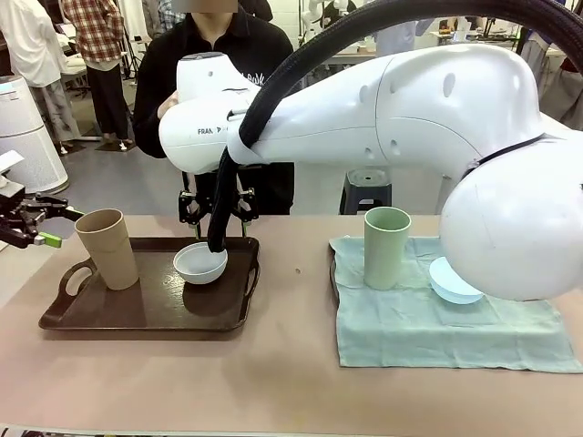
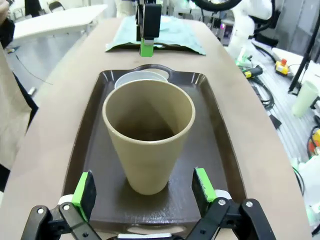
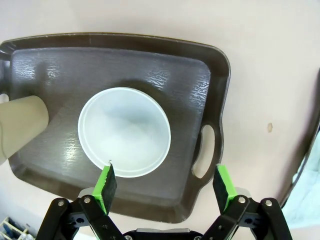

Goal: Set up a tray with a mat and arrange the tableware.
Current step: Pick up the Picnic Bowl and Reusable plastic cup from the Handle tray in front of the human's position and hold them in the air.

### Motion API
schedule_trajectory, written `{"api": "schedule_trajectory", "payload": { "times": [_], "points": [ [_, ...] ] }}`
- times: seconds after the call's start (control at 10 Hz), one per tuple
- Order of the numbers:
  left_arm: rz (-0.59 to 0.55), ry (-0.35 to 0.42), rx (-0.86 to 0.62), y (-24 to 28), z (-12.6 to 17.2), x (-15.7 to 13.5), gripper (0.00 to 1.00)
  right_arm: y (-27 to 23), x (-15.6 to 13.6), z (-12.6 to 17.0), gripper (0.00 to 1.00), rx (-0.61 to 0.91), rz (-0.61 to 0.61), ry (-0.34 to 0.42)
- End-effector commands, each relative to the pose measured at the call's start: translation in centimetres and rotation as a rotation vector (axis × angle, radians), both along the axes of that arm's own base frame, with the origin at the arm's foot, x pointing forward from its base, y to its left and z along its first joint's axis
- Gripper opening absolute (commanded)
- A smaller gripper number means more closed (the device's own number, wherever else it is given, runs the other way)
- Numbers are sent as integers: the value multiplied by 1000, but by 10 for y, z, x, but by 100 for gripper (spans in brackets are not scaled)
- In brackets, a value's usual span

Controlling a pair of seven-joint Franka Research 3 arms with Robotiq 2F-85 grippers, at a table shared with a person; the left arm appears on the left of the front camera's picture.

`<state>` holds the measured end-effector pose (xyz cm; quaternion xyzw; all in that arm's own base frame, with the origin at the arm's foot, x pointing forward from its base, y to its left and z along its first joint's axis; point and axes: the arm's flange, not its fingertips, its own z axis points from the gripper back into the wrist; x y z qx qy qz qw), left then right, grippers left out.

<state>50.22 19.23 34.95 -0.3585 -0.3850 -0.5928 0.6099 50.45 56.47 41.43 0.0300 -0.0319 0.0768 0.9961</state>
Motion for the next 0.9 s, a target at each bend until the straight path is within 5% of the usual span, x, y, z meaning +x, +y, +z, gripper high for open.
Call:
{"api": "schedule_trajectory", "payload": {
  "times": [0.0,0.4,0.8],
  "points": [
    [27,-34,33,5,16,-2,100,-1,0,0,100,-3,1,7],
    [-152,45,-52,-29,-30,7,100,15,8,-14,100,-1,13,15],
    [-158,59,-80,-41,-38,7,100,19,12,-27,100,35,53,-34]
  ]
}}
